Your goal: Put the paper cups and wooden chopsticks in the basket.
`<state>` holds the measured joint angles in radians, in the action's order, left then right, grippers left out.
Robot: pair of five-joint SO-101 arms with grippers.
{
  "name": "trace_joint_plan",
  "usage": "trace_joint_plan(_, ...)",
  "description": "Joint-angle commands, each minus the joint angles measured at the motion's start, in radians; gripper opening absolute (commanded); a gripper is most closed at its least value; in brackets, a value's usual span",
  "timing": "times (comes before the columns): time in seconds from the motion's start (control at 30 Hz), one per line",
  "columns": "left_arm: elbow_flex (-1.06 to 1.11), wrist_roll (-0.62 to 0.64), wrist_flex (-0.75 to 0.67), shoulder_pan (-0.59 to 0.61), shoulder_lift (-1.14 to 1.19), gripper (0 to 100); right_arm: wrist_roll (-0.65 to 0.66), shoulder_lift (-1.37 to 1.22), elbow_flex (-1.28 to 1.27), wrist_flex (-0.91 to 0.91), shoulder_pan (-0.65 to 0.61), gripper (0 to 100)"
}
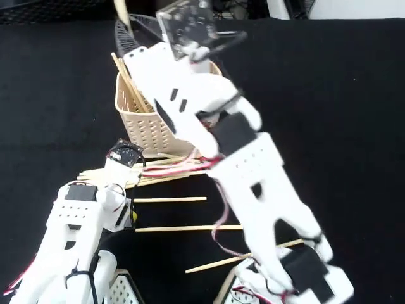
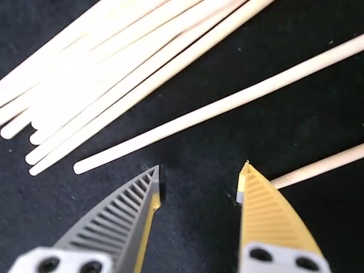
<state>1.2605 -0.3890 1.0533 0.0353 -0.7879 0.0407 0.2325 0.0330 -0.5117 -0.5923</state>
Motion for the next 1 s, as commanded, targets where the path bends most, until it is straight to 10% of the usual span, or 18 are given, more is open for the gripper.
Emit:
trace_joint_plan(0.0, -0.005, 0.012, -0.006, 0.013, -0.02, 23, -0.006, -0.084, 0.028, 0.069, -0.017, 1.2)
trace_joint_plan(0.97, -0.004, 0.009, -0.012, 0.013, -0.02, 23, 0.0, 0.076, -0.335, 0.074, -0.015, 17.5)
